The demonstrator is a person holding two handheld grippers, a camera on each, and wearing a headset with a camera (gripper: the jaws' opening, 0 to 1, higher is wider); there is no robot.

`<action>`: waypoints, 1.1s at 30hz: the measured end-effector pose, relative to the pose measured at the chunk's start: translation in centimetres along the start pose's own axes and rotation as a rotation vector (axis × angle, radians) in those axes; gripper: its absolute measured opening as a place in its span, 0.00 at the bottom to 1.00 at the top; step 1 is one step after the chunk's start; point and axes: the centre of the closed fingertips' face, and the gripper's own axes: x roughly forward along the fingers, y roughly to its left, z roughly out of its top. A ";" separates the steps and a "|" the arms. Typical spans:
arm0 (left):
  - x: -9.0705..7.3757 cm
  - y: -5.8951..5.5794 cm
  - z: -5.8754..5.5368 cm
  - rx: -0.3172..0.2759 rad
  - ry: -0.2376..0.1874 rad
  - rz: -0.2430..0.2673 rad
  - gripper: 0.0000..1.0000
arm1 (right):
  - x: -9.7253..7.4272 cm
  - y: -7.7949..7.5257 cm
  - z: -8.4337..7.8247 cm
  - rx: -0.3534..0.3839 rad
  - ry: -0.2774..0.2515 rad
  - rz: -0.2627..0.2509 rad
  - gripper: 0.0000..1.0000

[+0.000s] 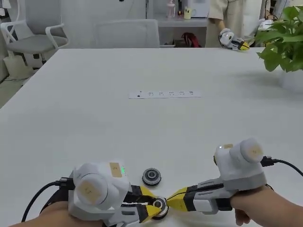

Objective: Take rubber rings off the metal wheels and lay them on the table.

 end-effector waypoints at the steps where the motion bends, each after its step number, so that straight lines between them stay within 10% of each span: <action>1: 0.0 0.0 0.0 0.002 0.002 0.001 0.12 | 0.0 0.0 0.0 0.001 0.000 0.002 0.00; 13: 0.0 -0.1 0.0 0.003 0.005 0.000 0.12 | 0.2 1.0 0.1 0.009 0.001 0.036 0.00; 18: 0.0 -0.1 0.0 0.005 0.007 0.003 0.12 | 0.8 3.2 1.0 0.031 -0.031 0.124 0.00; 33: 0.0 0.0 0.0 0.015 0.001 0.003 0.13 | 0.1 1.0 0.7 0.002 -0.033 0.043 0.00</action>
